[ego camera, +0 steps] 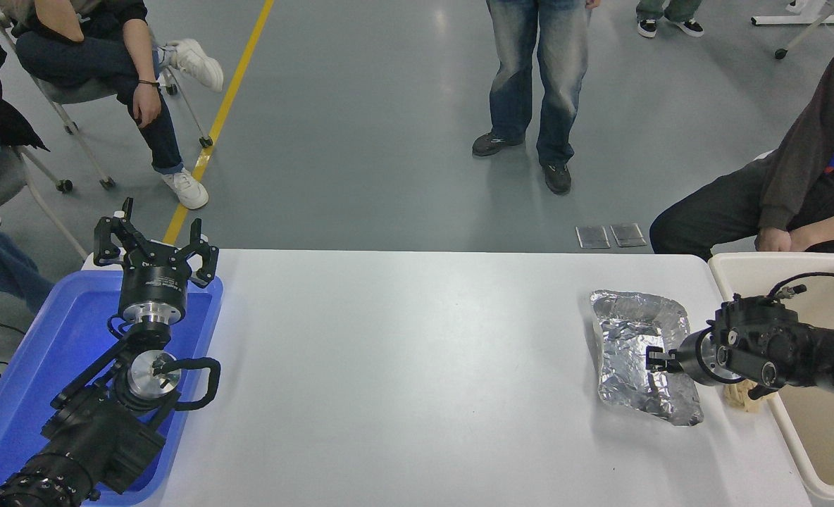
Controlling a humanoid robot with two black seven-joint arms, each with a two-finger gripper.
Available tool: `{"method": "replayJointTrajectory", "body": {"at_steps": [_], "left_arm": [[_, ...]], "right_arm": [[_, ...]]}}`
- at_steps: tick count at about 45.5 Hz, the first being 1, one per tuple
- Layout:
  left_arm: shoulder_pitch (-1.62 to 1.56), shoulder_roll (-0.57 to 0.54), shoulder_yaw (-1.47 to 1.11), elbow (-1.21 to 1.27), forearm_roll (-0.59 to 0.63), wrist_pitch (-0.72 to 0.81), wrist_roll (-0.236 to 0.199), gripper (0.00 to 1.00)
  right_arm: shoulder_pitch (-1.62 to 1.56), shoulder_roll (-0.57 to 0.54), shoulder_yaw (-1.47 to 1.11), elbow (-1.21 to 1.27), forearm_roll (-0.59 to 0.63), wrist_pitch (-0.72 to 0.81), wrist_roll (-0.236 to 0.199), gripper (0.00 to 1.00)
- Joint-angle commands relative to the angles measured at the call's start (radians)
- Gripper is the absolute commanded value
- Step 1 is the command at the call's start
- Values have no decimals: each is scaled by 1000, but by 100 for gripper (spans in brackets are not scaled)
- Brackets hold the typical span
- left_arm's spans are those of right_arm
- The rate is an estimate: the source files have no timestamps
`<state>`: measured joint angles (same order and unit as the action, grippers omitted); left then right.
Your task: Pick up foil plate and place in dustbin
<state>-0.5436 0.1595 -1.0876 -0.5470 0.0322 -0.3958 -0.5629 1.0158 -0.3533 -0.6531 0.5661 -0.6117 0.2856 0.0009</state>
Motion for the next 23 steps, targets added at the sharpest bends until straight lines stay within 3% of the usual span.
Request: {"method": "replayJointTrajectory", "body": {"at_steps": [1, 12, 23], "left_arm": [[-1, 0, 0, -1, 0, 0, 1, 99], [-1, 0, 0, -1, 0, 0, 1, 99], [1, 0, 0, -1, 0, 0, 1, 99]], "right_arm": [[43, -7, -2, 38, 0, 0, 1, 0], [223, -116, -80, 218, 1, 12, -2, 0], [616, -271, -302, 521, 9, 46, -4, 0]]}}
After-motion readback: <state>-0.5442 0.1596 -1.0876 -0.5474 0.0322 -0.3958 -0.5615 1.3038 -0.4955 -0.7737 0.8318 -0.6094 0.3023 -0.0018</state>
